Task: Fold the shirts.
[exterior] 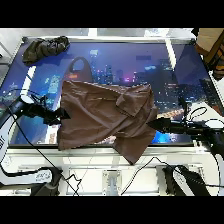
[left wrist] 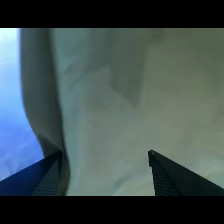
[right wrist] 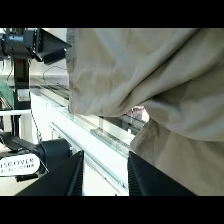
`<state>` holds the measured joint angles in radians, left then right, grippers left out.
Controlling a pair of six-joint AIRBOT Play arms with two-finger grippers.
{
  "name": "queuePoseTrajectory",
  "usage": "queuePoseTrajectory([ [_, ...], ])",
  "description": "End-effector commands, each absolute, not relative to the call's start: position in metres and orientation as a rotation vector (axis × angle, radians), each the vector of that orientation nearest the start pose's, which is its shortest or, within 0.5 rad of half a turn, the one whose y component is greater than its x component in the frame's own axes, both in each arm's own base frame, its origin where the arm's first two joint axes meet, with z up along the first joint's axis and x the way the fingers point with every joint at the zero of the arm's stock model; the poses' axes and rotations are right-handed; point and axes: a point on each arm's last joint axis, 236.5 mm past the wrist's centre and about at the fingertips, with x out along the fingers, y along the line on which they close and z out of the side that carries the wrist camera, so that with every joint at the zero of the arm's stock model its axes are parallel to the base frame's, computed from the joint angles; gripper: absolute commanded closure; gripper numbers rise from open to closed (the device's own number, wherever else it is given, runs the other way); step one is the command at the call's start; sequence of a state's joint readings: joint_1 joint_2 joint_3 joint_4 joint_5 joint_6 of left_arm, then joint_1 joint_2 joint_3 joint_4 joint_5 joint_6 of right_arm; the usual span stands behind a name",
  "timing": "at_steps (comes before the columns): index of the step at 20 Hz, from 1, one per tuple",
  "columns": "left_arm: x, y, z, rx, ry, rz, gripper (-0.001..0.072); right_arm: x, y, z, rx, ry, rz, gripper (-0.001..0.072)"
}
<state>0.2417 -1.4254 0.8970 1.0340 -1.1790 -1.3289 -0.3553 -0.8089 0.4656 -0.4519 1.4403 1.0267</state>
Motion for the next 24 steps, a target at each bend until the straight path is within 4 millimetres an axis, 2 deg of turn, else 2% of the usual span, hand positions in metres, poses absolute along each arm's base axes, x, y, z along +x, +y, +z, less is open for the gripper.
queuePoseTrajectory([
  [1, 0.327, -0.041, -0.082, -0.594, 1.512, -0.232, 0.0137, 0.233, 0.139, 0.048, 0.865, 1.105, 0.719, 0.0409],
  [4, 0.325, -0.042, -0.081, -0.607, 1.524, -0.226, 0.0159, 0.233, 0.139, 0.048, 0.865, 1.105, 0.719, 0.0409],
  [5, 0.325, -0.042, -0.081, -0.607, 1.525, -0.227, 0.0250, 0.233, 0.139, 0.048, 0.865, 1.105, 0.719, 0.0408],
  [7, 0.324, -0.042, -0.081, -0.607, 1.527, -0.228, 0.0520, 0.233, 0.139, 0.048, 0.865, 1.105, 0.719, 0.0408],
  [8, 0.324, -0.043, -0.081, -0.608, 1.529, -0.229, 0.0610, 0.233, 0.139, 0.047, 0.865, 1.105, 0.719, 0.0409],
  [9, 0.323, -0.043, -0.081, -0.608, 1.533, -0.232, 0.0669, 0.233, 0.139, 0.048, 0.864, 1.105, 0.719, 0.0409],
  [10, 0.321, -0.044, -0.080, -0.610, 1.541, -0.236, 0.0693, 0.233, 0.139, 0.047, 0.864, 1.105, 0.719, 0.0409],
  [15, 0.298, -0.050, -0.076, -0.618, 1.640, -0.268, 0.0695, 0.233, 0.139, 0.047, 0.864, 1.105, 0.719, 0.0409],
  [20, 0.268, -0.024, -0.082, -0.514, 1.762, -0.166, 0.0695, 0.233, 0.139, 0.048, 0.863, 1.107, 0.722, 0.0409],
  [22, 0.268, -0.007, -0.076, -0.445, 1.733, -0.102, 0.0695, 0.232, 0.139, 0.048, 0.863, 1.108, 0.725, 0.0409],
  [24, 0.280, 0.004, -0.065, -0.402, 1.647, -0.055, 0.0695, 0.232, 0.139, 0.048, 0.863, 1.109, 0.725, 0.0409],
])
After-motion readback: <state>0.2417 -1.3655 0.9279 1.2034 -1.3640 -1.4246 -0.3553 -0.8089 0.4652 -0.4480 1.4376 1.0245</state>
